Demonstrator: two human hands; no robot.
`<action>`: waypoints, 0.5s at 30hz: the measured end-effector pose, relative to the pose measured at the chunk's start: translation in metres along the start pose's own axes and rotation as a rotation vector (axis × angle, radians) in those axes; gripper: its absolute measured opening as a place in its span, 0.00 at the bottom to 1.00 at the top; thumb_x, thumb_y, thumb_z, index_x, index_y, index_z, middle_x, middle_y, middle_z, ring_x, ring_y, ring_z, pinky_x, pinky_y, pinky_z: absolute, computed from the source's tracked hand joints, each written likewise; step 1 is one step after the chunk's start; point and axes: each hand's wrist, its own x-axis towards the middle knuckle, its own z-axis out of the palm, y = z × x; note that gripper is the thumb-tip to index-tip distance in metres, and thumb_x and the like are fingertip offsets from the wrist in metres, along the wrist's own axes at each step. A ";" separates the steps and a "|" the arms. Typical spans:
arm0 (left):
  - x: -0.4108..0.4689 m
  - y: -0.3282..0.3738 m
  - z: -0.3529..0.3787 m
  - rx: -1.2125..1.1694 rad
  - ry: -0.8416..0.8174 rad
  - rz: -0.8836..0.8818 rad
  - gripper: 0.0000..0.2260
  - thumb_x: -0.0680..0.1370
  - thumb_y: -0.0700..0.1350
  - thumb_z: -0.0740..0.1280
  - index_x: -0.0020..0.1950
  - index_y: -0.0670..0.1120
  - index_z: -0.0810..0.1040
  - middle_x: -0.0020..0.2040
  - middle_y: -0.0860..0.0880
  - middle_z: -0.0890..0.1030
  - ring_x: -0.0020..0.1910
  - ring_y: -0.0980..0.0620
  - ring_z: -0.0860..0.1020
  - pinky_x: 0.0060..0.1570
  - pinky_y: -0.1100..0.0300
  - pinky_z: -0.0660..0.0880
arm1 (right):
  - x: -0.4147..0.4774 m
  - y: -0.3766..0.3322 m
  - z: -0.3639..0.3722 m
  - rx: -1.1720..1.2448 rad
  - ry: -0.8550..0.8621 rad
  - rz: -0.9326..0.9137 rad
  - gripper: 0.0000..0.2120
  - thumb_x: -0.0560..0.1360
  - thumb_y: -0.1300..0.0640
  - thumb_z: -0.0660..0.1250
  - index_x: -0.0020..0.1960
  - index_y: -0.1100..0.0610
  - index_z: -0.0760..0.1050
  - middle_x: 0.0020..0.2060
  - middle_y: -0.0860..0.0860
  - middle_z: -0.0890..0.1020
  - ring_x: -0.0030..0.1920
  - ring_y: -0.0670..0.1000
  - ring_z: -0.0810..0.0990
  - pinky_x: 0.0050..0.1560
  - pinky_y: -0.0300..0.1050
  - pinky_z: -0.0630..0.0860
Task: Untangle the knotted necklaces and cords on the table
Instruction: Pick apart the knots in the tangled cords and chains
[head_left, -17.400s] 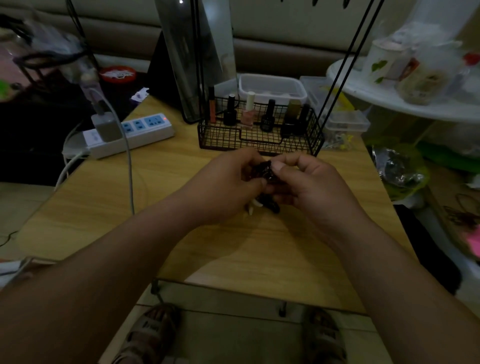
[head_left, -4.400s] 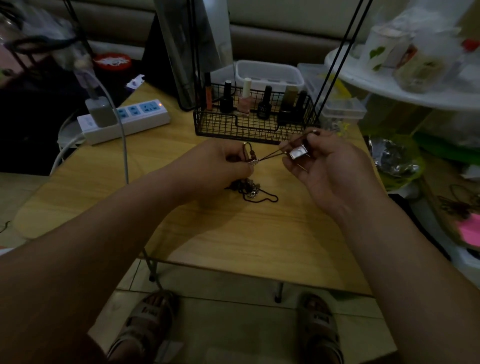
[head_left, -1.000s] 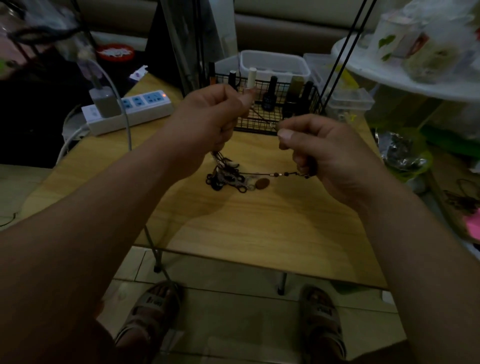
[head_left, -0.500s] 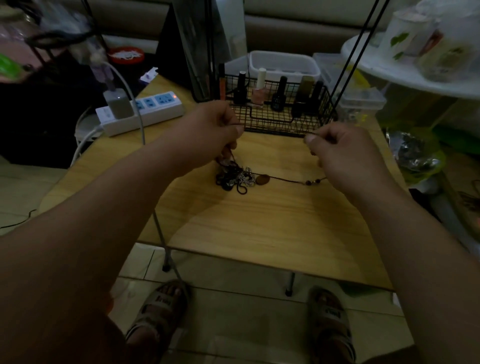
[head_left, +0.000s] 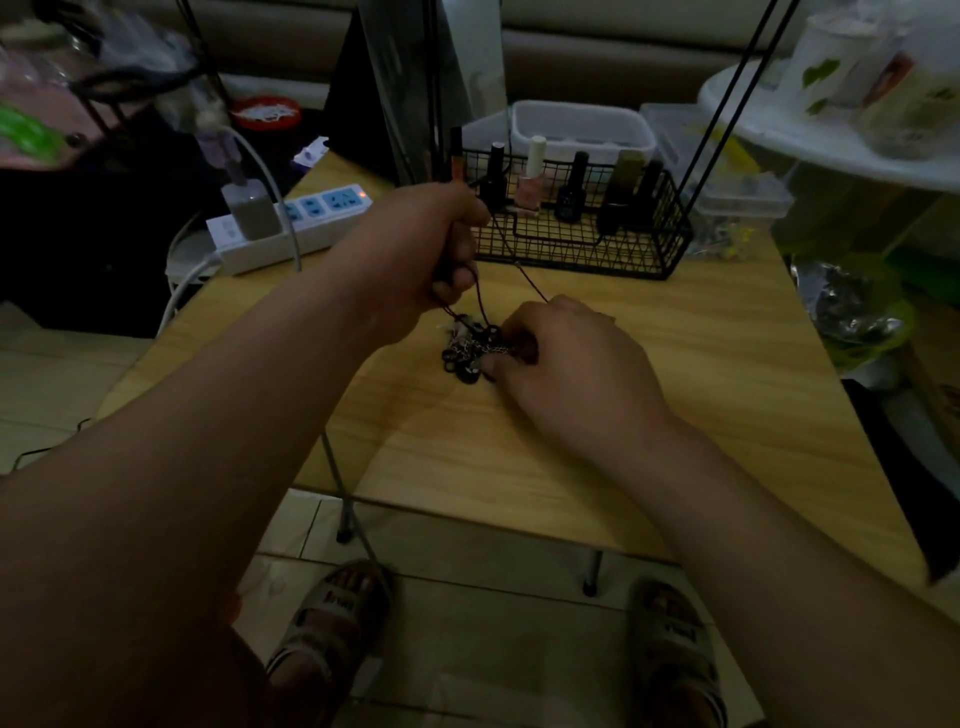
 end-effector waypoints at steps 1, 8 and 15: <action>0.000 0.000 -0.001 0.063 0.009 0.012 0.02 0.82 0.43 0.65 0.51 0.46 0.76 0.30 0.51 0.72 0.28 0.53 0.72 0.26 0.62 0.66 | 0.002 -0.001 0.001 0.004 0.005 -0.003 0.12 0.79 0.41 0.68 0.57 0.46 0.80 0.49 0.45 0.77 0.48 0.47 0.75 0.45 0.48 0.76; -0.007 -0.009 -0.013 0.656 -0.043 0.055 0.10 0.82 0.40 0.67 0.58 0.54 0.80 0.41 0.45 0.82 0.33 0.53 0.79 0.28 0.63 0.76 | 0.014 0.005 -0.020 0.461 -0.036 0.133 0.06 0.82 0.51 0.66 0.50 0.48 0.81 0.45 0.44 0.83 0.47 0.45 0.81 0.49 0.46 0.79; -0.004 -0.007 -0.010 0.553 -0.136 0.077 0.09 0.82 0.39 0.67 0.54 0.52 0.84 0.39 0.49 0.78 0.34 0.53 0.74 0.33 0.59 0.72 | 0.011 0.015 -0.062 1.191 0.083 0.208 0.12 0.84 0.58 0.59 0.44 0.56 0.77 0.37 0.50 0.82 0.44 0.53 0.84 0.47 0.51 0.78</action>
